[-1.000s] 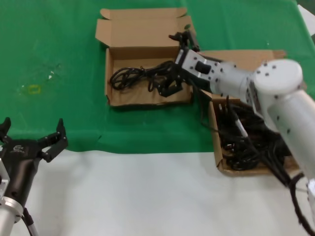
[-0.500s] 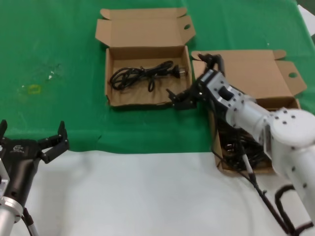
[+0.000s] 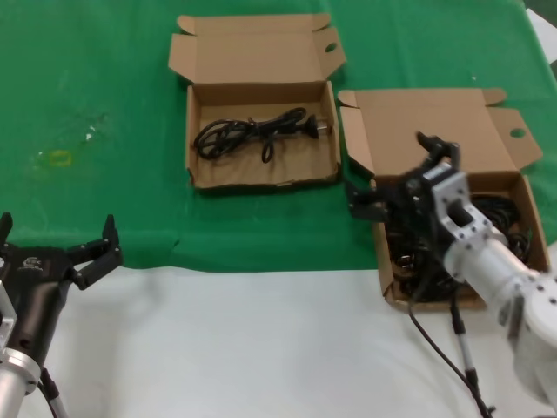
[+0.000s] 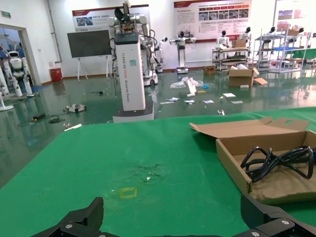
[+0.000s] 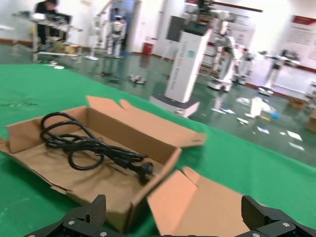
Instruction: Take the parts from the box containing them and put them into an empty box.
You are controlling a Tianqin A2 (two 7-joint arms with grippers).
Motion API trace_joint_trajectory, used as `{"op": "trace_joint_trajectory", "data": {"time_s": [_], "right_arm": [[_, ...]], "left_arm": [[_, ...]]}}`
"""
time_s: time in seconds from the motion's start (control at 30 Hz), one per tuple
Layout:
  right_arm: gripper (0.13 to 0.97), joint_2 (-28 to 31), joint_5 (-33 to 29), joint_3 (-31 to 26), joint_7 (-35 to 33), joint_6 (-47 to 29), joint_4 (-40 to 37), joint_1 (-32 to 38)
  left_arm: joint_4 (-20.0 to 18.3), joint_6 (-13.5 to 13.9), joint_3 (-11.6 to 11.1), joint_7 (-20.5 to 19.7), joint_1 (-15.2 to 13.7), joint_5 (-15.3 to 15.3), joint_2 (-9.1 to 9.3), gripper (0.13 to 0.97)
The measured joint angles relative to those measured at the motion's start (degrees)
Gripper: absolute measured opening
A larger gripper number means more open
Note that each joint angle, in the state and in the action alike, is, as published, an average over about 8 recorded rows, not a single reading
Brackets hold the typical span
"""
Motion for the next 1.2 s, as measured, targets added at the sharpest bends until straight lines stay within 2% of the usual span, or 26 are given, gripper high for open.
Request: {"op": "trace_joint_trajectory", "data": {"time_s": [0.6,1.2], "right_arm": [[0.966,3.8,4.9,6.2,10.1,10.2,19.9,-20.0],[0.966,4.1,5.2,6.6,10.7,10.8,21.1,-21.2]], "left_arm": [[0.0,0.0,0.0,0.0,0.0,0.0,0.0,0.966],[0.0,0.0,0.0,0.0,0.0,0.0,0.0,0.966]]}}
